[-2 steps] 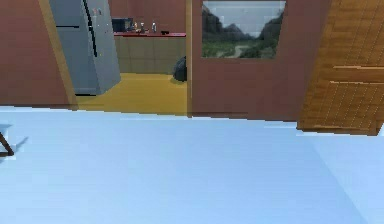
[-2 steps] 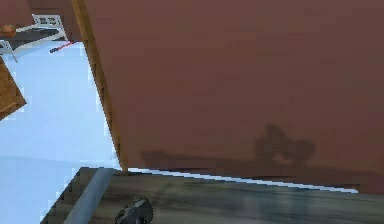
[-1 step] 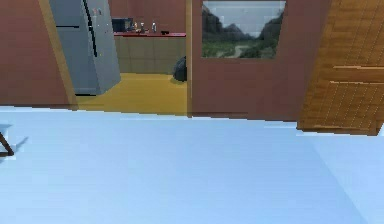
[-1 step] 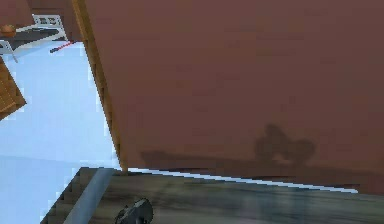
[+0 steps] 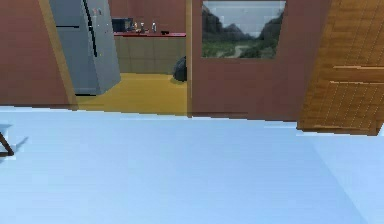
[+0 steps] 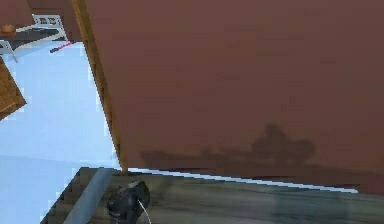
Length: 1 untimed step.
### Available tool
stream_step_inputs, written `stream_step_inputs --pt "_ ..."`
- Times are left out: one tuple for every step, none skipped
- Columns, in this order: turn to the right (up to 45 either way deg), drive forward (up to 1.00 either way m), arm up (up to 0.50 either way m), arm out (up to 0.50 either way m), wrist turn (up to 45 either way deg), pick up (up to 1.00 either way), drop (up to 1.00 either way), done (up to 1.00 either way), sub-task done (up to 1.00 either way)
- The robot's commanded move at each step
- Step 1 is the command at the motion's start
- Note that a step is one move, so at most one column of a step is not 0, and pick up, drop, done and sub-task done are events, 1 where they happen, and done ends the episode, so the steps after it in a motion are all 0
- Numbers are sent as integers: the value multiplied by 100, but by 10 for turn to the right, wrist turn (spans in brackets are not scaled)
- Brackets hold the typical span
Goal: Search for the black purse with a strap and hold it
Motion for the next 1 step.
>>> stream_step_inputs --pt "0 0 0 0 0 0 0 100 0"
